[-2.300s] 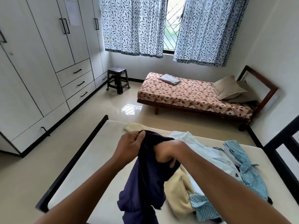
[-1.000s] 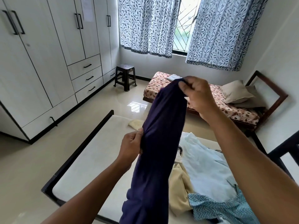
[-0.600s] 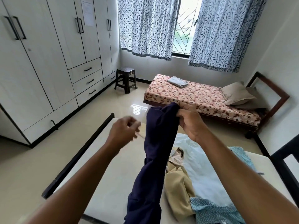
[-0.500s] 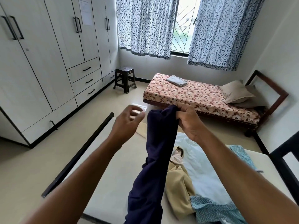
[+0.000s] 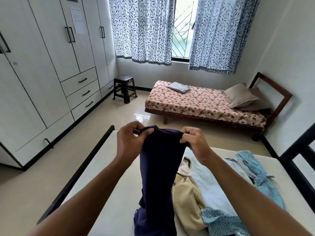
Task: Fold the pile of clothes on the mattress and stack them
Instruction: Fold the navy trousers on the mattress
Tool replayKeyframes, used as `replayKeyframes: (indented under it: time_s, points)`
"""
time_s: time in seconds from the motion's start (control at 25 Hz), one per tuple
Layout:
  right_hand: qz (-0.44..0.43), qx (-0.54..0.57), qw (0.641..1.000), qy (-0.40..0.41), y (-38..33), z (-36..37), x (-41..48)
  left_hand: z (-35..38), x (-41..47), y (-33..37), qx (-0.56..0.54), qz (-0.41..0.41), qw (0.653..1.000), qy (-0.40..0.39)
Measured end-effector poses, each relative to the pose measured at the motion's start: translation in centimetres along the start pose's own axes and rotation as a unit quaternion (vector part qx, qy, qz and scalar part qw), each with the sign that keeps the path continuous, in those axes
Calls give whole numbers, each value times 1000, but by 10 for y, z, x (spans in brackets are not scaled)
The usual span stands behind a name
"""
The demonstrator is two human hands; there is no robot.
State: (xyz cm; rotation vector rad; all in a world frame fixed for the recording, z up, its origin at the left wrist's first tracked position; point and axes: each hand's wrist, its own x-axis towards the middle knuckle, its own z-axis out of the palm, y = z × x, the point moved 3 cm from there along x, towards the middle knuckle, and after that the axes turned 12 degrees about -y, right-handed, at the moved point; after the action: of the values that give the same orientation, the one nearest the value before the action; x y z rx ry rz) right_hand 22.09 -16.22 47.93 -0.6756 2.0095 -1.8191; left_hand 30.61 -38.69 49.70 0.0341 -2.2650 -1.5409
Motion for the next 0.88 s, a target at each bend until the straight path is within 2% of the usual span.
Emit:
replayKeyframes:
  time_s: [0.08,0.16,0.24,0.36,0.56,0.72,0.88]
  points:
    - [107,115,985,-78,-3,12,-8,4,1,-2,-3,-4,1000,-16]
    - [179,74,973,-126,-2,17,-12,7,1,-6,-9,-5,999,-37]
    - [176,5,971,-161,4,24,-8,11,-2,-8,-1,-5,999,-38]
    - [139,-13,976,-166,12,34,-4,12,-8,-12,-4,-14,1000,-24]
    - [163,113,962,-188,16,24,2,2,-24,-25,-48,-5,999,-25]
    - [165,168,962,-139,21,19,10,2,-47,-31,-86,16,996,-29]
    - [157,194,962,-111,28,21,19,5,-68,-36,-35,73,996,-25]
